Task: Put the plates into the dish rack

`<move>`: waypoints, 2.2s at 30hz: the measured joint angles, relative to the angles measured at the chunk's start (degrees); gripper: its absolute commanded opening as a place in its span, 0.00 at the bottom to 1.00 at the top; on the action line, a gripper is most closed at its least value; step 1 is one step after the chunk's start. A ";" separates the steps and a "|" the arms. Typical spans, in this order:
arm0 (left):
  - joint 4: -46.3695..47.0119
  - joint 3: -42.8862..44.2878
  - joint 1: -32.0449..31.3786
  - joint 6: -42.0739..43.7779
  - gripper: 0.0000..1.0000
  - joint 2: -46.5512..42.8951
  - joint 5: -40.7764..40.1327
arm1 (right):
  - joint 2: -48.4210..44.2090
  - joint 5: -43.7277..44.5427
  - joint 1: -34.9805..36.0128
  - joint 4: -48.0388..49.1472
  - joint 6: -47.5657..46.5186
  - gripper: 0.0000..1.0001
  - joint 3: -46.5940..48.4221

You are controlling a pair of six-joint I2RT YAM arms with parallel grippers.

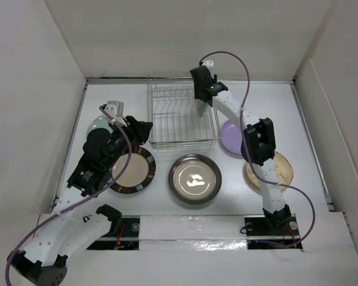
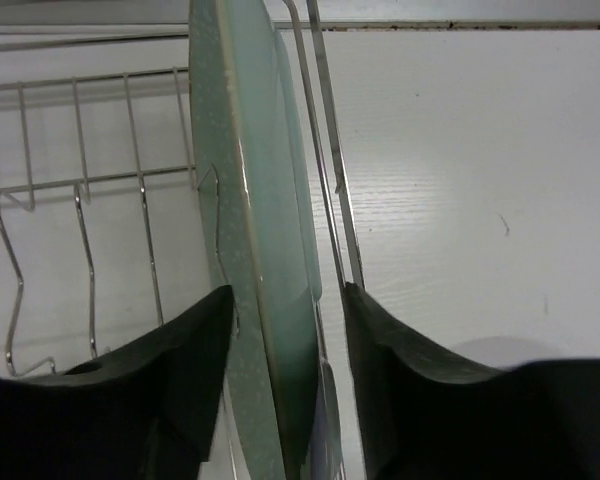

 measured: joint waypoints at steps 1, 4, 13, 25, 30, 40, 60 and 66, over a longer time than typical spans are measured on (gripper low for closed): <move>0.00 0.00 0.00 -0.02 0.32 0.00 0.02 | -0.46 0.00 0.09 0.22 0.20 0.62 -0.37; 0.02 0.00 0.00 -0.02 0.32 0.00 0.02 | -2.71 -0.07 0.15 0.63 0.35 0.73 -0.81; 0.02 -0.02 0.00 0.02 0.25 -0.02 0.07 | -28.74 -5.79 -2.40 12.33 2.51 0.00 -23.74; 0.42 -0.02 -0.31 0.42 0.07 -0.24 0.61 | -61.33 -20.63 -32.06 29.07 12.85 0.52 -83.67; 0.44 -0.02 -0.68 0.59 0.19 -0.74 0.61 | -55.78 -30.14 -39.12 31.01 13.60 0.54 -86.25; 0.42 -0.02 -0.81 0.76 0.21 -0.94 0.63 | -44.06 -44.41 -40.00 36.30 15.17 0.48 -86.03; 0.42 -0.02 -0.81 0.81 0.22 -0.94 0.52 | -54.34 -27.21 -34.25 32.09 19.32 0.00 -79.36; 0.44 -0.02 -0.81 0.81 0.22 -0.94 0.55 | -57.57 -7.04 -18.29 22.99 10.82 0.00 -56.70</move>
